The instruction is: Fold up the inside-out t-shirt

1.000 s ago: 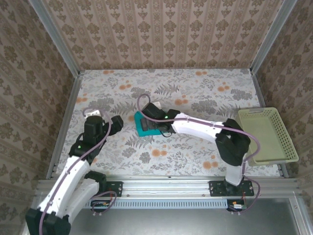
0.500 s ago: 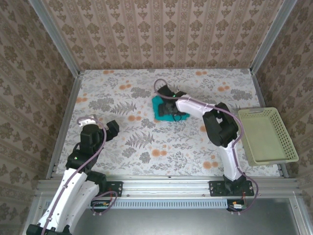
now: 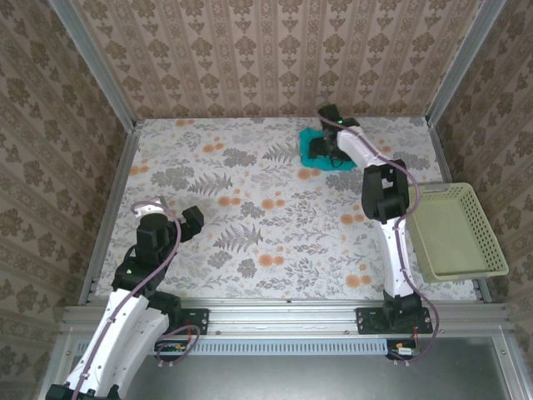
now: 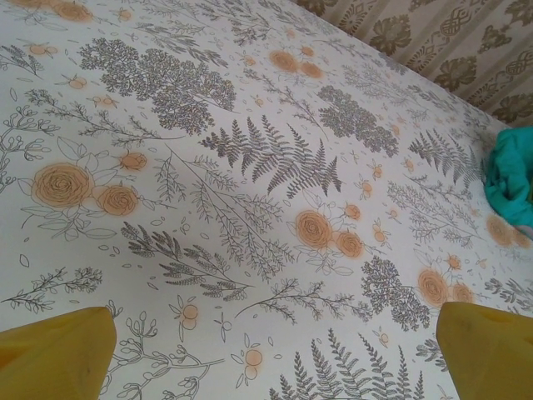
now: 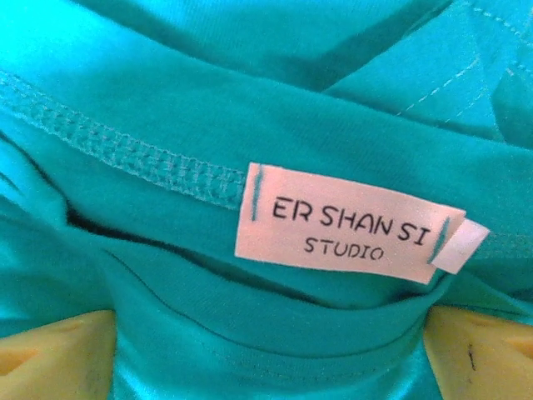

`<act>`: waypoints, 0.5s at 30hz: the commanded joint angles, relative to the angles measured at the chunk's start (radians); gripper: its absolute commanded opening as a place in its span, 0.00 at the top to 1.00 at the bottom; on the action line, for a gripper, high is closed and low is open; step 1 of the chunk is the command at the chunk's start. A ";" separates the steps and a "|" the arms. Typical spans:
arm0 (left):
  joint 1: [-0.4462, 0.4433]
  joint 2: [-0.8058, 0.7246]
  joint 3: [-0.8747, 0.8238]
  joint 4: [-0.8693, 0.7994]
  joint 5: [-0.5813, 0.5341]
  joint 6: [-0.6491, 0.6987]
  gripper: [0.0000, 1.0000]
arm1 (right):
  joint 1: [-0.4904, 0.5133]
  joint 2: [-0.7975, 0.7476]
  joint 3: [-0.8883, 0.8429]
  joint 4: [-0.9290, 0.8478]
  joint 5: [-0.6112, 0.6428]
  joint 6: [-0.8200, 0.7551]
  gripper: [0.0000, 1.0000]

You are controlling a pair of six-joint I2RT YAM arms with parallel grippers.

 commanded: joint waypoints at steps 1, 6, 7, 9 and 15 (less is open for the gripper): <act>0.010 -0.010 -0.006 0.021 -0.002 0.030 0.00 | -0.064 0.051 0.096 -0.138 0.019 -0.054 0.07; 0.010 -0.008 0.007 0.009 -0.024 0.046 0.00 | -0.170 0.123 0.230 -0.220 0.062 -0.092 0.05; 0.011 -0.010 0.006 0.014 -0.024 0.049 0.00 | -0.188 0.133 0.248 -0.233 0.075 -0.102 0.05; 0.011 -0.006 0.008 0.023 -0.027 0.056 0.00 | -0.220 0.136 0.255 -0.223 0.095 -0.140 0.05; 0.012 0.018 0.012 0.038 -0.023 0.057 0.00 | -0.266 0.145 0.291 -0.198 0.171 -0.230 0.05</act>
